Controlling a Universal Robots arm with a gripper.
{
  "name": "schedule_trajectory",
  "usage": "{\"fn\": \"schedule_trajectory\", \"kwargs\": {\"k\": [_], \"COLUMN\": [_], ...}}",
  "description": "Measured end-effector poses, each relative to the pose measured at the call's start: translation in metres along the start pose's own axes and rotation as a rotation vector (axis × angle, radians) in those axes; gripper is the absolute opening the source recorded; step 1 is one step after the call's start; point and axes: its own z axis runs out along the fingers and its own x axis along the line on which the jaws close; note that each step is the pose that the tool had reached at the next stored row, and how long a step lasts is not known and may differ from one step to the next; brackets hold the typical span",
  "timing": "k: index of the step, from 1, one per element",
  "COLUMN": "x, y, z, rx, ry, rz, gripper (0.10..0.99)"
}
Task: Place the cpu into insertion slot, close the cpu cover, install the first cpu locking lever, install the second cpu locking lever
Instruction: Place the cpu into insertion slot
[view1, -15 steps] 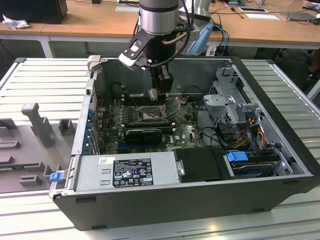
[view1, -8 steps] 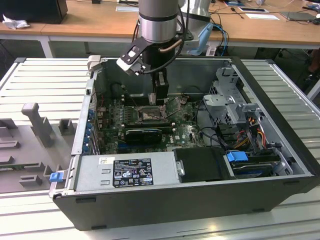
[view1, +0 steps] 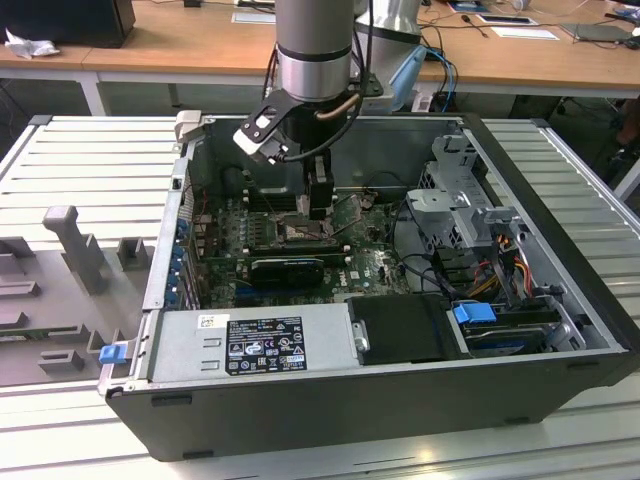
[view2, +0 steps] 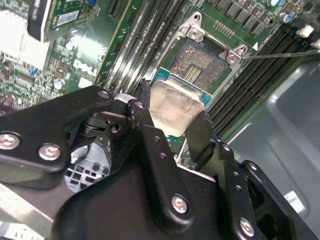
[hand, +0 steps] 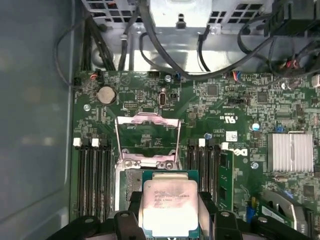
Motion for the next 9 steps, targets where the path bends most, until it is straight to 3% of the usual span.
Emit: {"fn": "schedule_trajectory", "kwargs": {"k": [9], "x": [0.0104], "y": [-0.0098], "z": [0.0195], "rx": [-0.002], "ry": [0.0015], "rz": [-0.012], "gripper": [0.525]}}
